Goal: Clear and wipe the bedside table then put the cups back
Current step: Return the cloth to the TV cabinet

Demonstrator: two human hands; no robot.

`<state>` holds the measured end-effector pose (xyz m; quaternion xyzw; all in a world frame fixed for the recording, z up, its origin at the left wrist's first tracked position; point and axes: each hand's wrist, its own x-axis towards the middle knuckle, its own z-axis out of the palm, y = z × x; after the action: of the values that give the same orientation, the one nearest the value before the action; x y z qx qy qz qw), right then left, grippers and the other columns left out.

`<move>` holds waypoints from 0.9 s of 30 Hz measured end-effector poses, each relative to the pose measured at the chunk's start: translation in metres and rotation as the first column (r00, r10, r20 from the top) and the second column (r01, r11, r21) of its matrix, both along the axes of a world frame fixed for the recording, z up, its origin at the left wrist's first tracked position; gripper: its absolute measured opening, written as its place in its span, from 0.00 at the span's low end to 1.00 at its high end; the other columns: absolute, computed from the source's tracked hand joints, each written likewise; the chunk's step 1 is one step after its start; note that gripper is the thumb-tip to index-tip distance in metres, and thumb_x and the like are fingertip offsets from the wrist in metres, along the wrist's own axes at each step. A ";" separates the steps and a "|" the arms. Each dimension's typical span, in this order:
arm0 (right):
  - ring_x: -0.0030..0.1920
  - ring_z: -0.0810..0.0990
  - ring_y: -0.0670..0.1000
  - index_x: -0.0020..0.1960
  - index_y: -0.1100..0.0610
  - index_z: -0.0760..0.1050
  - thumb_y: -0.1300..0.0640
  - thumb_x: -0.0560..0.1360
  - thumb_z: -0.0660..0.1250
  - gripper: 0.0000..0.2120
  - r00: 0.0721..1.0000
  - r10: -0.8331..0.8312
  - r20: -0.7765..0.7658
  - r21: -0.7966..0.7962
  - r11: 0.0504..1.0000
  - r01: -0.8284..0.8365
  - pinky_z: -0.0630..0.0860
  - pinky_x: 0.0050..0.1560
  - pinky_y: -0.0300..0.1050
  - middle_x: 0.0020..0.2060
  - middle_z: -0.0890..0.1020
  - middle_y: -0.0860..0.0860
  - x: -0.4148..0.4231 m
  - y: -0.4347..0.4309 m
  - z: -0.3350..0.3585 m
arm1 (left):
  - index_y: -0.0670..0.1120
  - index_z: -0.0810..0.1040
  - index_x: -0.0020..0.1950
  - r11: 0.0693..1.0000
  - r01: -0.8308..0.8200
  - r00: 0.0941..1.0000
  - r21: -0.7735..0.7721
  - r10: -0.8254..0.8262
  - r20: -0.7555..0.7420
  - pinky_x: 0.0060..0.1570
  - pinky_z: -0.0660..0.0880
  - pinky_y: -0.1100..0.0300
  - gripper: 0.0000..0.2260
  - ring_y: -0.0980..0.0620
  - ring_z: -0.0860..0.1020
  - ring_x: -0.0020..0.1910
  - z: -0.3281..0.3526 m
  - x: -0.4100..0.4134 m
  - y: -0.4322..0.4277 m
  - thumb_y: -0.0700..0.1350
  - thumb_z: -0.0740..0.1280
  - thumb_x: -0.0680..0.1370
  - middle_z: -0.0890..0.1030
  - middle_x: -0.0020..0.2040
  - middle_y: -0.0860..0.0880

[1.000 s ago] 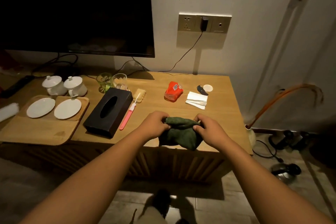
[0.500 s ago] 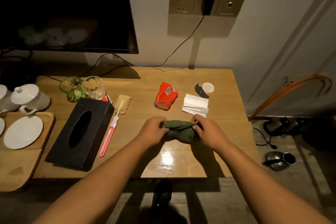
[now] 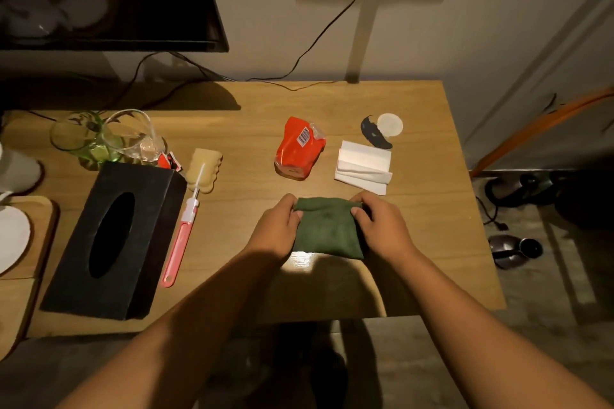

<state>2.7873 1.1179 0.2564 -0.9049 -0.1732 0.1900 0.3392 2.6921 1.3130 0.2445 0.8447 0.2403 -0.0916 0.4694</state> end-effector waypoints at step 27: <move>0.41 0.77 0.57 0.49 0.52 0.62 0.40 0.72 0.68 0.20 0.994 -0.045 0.097 -0.376 0.923 0.079 0.72 0.36 0.50 0.43 0.76 0.52 0.004 0.011 -0.017 | 0.46 0.71 0.51 0.891 0.147 0.942 0.429 0.007 -0.336 0.39 0.71 0.53 0.17 0.43 0.78 0.44 -0.002 0.001 0.011 0.59 0.64 0.77 0.79 0.44 0.45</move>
<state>2.7911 1.1286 0.2391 -0.9658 -0.1190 0.1699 0.1557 2.6929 1.3243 0.2427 0.9109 0.2986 -0.1903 0.2118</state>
